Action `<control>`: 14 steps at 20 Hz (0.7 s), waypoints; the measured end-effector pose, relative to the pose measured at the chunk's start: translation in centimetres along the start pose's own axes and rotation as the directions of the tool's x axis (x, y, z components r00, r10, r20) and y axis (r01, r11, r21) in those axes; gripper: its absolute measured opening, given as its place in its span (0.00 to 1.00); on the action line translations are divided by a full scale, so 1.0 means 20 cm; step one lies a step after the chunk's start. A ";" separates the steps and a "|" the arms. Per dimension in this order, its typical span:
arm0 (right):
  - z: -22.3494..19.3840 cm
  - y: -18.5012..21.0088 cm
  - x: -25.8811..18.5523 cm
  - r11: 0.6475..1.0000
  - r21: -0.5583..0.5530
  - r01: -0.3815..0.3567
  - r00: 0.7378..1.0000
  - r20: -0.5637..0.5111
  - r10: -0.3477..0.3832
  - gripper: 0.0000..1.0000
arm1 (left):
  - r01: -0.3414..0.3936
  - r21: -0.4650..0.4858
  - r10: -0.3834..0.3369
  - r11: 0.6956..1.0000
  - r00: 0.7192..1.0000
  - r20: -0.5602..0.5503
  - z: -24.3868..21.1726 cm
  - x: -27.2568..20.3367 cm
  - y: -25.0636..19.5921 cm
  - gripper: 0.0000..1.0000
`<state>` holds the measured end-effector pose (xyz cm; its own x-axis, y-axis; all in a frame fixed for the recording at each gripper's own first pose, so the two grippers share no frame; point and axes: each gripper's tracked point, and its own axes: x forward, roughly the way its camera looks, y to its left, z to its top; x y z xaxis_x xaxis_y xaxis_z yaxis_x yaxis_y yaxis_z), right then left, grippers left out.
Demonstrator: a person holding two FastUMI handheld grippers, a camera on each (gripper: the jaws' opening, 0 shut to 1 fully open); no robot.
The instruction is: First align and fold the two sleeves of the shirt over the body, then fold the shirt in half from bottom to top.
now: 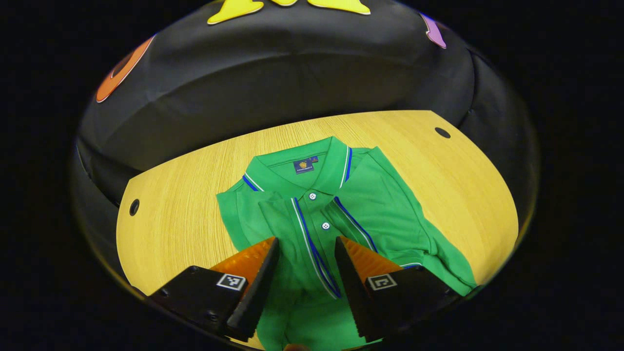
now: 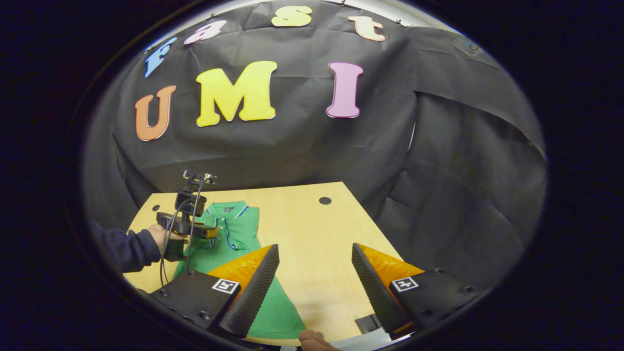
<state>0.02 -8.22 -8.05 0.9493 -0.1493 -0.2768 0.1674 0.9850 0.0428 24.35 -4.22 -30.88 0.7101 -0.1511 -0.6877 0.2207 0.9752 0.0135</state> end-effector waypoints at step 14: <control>-0.05 0.40 0.10 0.975 -0.077 -0.207 0.978 -0.036 0.204 0.97 | -0.160 -0.153 0.194 0.975 0.952 0.237 -0.08 -0.90 0.44 0.98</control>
<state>2.95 -0.58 -9.29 0.9531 0.0583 -0.2970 -0.0533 0.9983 0.0251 12.39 7.28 -19.53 0.8771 0.0068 -0.4802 -0.0009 0.9999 0.0125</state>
